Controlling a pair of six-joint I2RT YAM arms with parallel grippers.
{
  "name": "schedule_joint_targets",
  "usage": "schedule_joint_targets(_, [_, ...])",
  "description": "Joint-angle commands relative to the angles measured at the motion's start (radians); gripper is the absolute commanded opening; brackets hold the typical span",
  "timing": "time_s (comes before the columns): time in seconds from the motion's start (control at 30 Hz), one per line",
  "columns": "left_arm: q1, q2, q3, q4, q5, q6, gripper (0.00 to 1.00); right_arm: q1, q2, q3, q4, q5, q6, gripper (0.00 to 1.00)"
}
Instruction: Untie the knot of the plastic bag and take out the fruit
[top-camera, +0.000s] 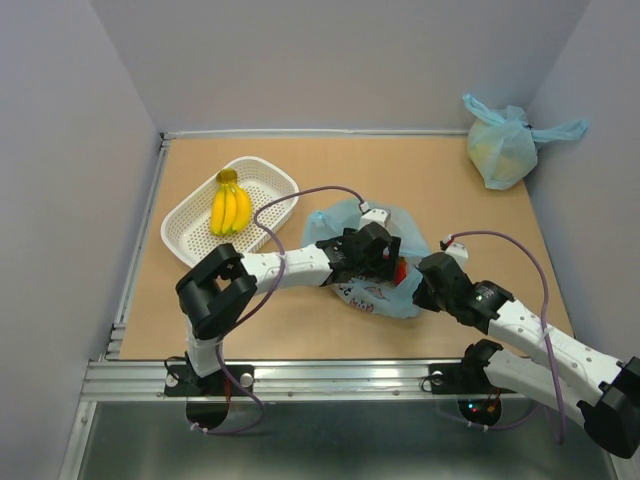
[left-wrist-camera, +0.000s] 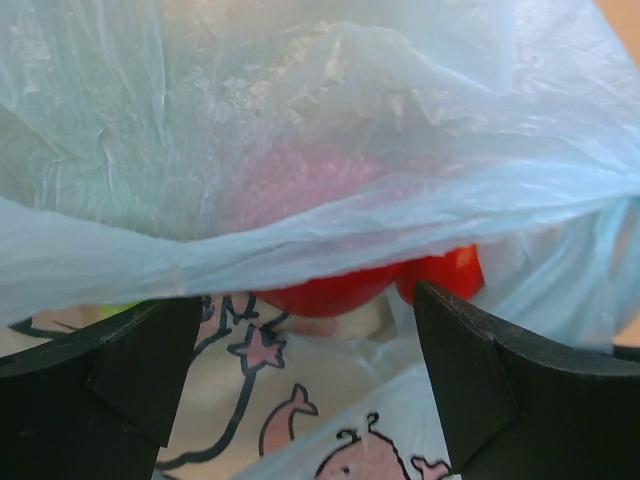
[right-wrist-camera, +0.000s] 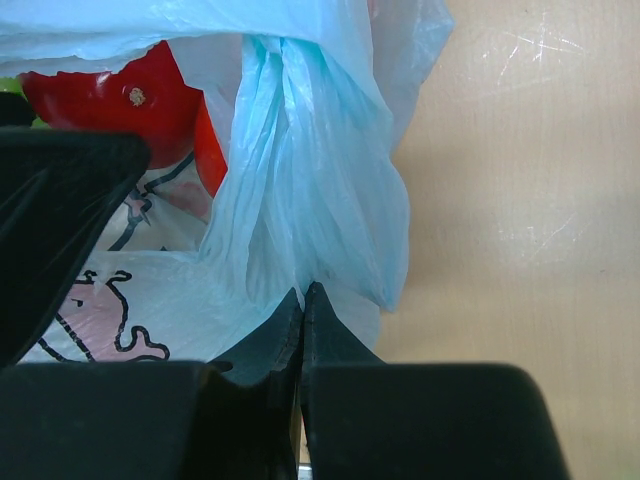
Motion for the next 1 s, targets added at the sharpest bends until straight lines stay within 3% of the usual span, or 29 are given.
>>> schedule_joint_targets(0.0, [-0.005, 0.036, 0.083, 0.079, -0.057, -0.01, 0.97, -0.001, -0.004, 0.028, 0.036, 0.022, 0.004, 0.01])
schedule_joint_targets(0.23, [0.003, 0.099, 0.098, 0.147, -0.106, -0.016, 0.93, -0.001, 0.002, 0.018, 0.056, 0.002, -0.002, 0.01])
schedule_joint_targets(0.4, [0.006, 0.129, 0.106, 0.167, -0.091, -0.012, 0.78, -0.001, -0.004, 0.01, 0.064, -0.001, -0.002, 0.01])
schedule_joint_targets(0.53, [0.012, 0.094, 0.069, 0.178, -0.08, -0.006, 0.4, -0.001, -0.006, 0.013, 0.064, 0.018, -0.005, 0.01])
schedule_joint_targets(0.57, [0.015, 0.083, 0.058, 0.184, -0.074, 0.002, 0.27, -0.001, -0.004, 0.016, 0.065, 0.027, -0.005, 0.0])
schedule_joint_targets(0.7, [0.017, 0.013, 0.0, 0.185, -0.052, 0.042, 0.03, -0.001, 0.011, 0.025, 0.065, 0.048, -0.016, 0.01])
schedule_joint_targets(0.97, [0.018, -0.211, -0.067, 0.095, 0.138, 0.255, 0.0, -0.001, 0.036, 0.053, 0.064, 0.133, -0.035, 0.01])
